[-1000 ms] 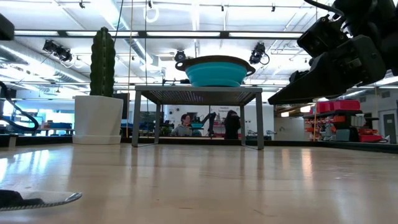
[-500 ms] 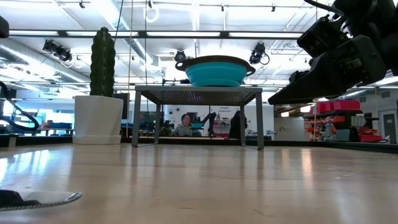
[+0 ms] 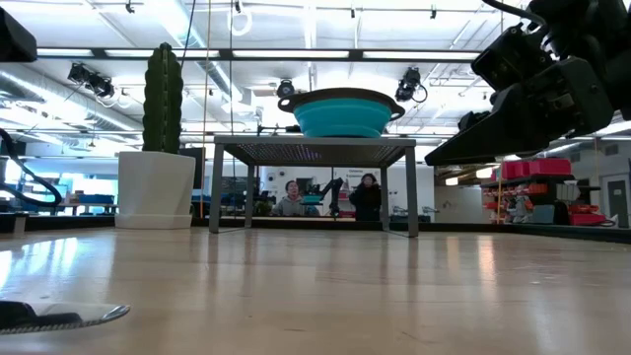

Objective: Pick & Place Fruit
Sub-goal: Put the blue table knife on the shelf

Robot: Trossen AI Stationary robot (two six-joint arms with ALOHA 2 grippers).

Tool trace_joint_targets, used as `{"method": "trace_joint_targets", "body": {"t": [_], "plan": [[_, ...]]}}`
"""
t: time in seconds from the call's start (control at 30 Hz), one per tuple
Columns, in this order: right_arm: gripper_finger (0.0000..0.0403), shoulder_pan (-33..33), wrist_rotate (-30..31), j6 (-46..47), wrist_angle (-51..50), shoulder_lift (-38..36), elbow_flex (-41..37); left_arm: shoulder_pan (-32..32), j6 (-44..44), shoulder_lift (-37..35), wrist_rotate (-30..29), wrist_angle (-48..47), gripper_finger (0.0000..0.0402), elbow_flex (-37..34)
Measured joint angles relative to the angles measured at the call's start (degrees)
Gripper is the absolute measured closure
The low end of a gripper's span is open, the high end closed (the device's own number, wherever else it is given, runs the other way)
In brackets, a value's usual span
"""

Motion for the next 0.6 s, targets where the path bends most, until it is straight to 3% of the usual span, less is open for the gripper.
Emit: {"method": "trace_joint_targets", "body": {"t": [0.37,0.6], "plan": [[0.0179,-0.07,0.01,-5.9,3.86,0.02,0.0,0.36,-2.94,0.0,-5.68,0.21,0.0149,0.0],[0.0179,-0.1,-1.26,-7.75,4.17,0.02,0.0,0.61,-10.02,-0.01,-4.61,1.65,0.0149,0.0]]}}
